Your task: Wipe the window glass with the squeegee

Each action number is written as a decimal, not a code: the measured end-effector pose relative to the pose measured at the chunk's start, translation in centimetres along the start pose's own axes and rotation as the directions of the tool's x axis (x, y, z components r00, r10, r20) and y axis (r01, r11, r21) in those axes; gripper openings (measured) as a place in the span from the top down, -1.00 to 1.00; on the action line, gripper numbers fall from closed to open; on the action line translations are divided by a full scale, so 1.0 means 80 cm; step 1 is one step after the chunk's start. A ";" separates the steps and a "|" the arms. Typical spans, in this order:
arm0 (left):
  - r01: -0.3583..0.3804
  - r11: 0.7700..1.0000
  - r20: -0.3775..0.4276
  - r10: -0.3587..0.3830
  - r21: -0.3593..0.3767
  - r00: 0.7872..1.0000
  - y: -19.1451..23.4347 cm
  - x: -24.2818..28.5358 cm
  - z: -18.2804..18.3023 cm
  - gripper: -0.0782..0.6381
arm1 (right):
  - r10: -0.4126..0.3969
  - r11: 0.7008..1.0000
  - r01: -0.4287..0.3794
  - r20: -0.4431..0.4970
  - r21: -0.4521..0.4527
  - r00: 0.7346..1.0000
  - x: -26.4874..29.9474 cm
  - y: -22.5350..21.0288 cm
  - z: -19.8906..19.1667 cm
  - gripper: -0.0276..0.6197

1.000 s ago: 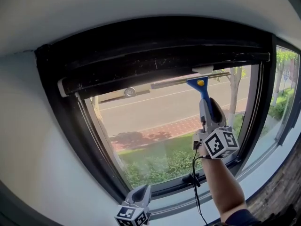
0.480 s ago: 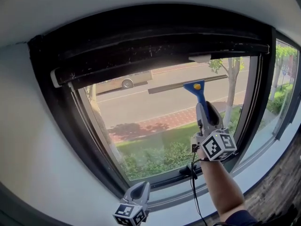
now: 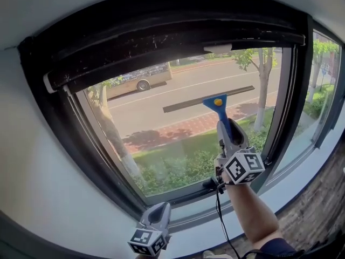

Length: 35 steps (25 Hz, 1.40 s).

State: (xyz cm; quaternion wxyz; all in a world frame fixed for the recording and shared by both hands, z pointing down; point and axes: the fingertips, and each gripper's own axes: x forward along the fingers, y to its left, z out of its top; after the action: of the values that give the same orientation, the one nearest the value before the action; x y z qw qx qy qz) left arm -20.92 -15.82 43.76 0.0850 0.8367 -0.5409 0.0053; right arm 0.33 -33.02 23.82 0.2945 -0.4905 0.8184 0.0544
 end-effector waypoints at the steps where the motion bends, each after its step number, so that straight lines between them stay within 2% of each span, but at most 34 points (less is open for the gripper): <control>1: 0.002 1.000 -0.004 -0.002 -0.001 1.000 -0.001 0.000 -0.002 0.77 | -0.002 1.000 0.002 -0.010 0.005 1.000 -0.003 -0.001 -0.006 0.45; 21: 0.045 0.999 -0.039 -0.044 0.014 0.998 -0.031 0.010 -0.008 0.77 | -0.011 1.000 0.009 -0.125 -0.012 0.992 -0.070 -0.012 -0.077 0.45; 35: 0.095 0.995 -0.052 -0.094 0.015 0.994 -0.046 0.023 -0.011 0.77 | -0.064 0.997 0.071 -0.251 0.020 0.966 -0.107 -0.035 -0.140 0.45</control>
State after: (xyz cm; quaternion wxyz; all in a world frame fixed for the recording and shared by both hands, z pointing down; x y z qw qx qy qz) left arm -16.76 -15.88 44.32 0.0917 0.8617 -0.4983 0.0277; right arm 0.86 -32.09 38.17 0.1974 -0.5167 0.8325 -0.0297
